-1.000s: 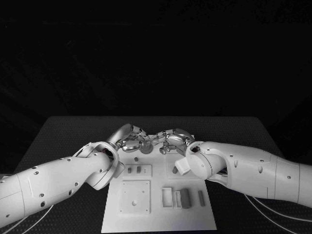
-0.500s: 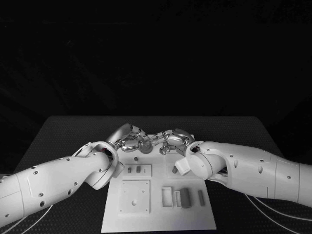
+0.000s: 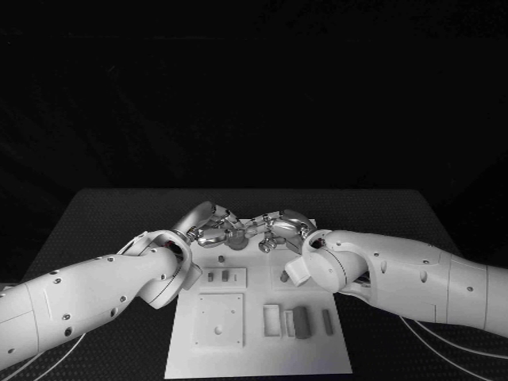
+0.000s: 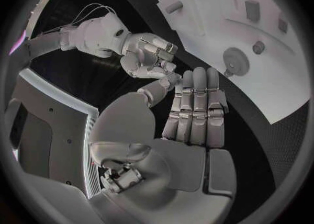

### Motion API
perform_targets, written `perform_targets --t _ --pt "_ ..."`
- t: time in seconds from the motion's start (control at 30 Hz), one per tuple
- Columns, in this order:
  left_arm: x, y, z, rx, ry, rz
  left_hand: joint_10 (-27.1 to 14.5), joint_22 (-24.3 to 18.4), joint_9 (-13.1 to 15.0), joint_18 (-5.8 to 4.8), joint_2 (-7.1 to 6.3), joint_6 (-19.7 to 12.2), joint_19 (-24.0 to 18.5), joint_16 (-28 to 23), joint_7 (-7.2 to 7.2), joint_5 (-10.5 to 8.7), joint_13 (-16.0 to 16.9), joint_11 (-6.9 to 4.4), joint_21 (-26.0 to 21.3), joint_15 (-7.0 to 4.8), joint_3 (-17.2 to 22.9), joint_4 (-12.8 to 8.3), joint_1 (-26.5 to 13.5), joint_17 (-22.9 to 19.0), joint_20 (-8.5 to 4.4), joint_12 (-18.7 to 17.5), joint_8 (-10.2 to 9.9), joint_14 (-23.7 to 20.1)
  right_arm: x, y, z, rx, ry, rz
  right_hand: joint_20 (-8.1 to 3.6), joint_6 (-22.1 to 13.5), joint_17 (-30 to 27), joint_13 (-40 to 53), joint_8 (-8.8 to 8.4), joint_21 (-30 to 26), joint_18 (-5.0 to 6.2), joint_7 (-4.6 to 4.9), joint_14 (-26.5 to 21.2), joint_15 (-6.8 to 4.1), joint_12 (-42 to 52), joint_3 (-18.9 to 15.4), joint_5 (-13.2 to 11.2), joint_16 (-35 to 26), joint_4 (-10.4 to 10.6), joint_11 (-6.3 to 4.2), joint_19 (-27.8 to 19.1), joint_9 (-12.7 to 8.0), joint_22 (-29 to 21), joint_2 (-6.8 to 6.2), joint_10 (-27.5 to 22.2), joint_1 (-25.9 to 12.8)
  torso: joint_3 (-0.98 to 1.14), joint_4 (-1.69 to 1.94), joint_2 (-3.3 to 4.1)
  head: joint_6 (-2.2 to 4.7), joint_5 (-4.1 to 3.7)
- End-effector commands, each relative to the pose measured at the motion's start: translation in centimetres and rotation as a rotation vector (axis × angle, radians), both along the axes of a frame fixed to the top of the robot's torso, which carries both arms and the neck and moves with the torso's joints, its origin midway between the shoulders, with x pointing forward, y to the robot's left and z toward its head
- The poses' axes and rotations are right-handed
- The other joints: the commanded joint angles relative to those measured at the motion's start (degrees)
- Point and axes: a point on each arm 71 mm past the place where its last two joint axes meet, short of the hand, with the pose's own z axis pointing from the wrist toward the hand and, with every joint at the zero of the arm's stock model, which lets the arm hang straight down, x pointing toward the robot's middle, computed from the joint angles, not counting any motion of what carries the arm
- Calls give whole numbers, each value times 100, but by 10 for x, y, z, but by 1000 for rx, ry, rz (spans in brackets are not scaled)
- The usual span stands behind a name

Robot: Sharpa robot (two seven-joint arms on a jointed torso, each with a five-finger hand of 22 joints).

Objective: Assemble the parts on the task board

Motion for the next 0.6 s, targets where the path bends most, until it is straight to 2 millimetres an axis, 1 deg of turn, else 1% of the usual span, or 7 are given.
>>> perform_targets --t 0.03,0.17,0.3,0.47,0.57,0.6 --pt "-1 -3 0 -4 10 -15 32 8 5 -37 26 60 -2 1 0 5 7 6 6 -7 24 -23 -32 10 -11 27 34 38 -4 8 1 11 -9 77 -13 -58 11 -12 -35 15 194 22 -17 38 -39 -178 36 4 -4 32 -58 -9 115 -52 -64 -78 1 1 -2 4 -1" --pt "-1 -3 0 -4 12 -15 37 10 6 -38 26 63 -4 -2 -2 5 9 4 5 -8 25 -25 -37 13 -12 26 37 37 -4 8 1 10 -9 82 -11 -69 22 -12 -49 11 194 27 -42 47 -56 -337 36 9 -4 40 -87 -12 111 -70 -77 -68 -1 3 -3 3 -2" --pt "-1 -3 0 -4 13 -15 40 11 8 -39 28 65 -5 -4 -3 6 9 3 4 -8 27 -27 -39 15 -13 25 38 36 -4 8 1 10 -8 83 -8 -73 27 -13 -59 9 194 29 -50 50 -66 -418 36 13 -2 43 -97 -15 107 -86 -83 -66 -2 1 -2 0 -2" --pt "-1 -3 0 -4 14 -14 43 12 9 -40 29 66 -6 -6 -4 6 10 2 3 -8 29 -30 -40 17 -13 24 39 36 -3 8 0 7 -7 82 -6 -73 28 -13 -63 8 194 30 -54 51 -71 -457 37 14 0 45 -100 -17 105 -85 -85 -63 1 -1 0 0 -3" --pt "-1 -3 0 -4 14 -15 45 13 9 -41 30 66 -6 -7 -5 6 10 1 2 -8 31 -32 -42 19 -14 23 40 36 -3 7 0 6 -7 81 -5 -72 29 -13 -64 7 194 30 -55 52 -72 -468 37 15 2 45 -101 -18 104 -79 -84 -63 0 -1 -2 -1 -4" --pt "-1 -4 0 -4 15 -15 46 14 10 -41 30 66 -6 -8 -5 6 11 1 2 -8 31 -33 -42 20 -15 22 40 36 -3 7 0 5 -7 79 -5 -67 29 -12 -62 7 194 29 -54 51 -70 -469 37 15 5 44 -100 -17 103 -58 -80 -61 0 1 -2 -3 -3"
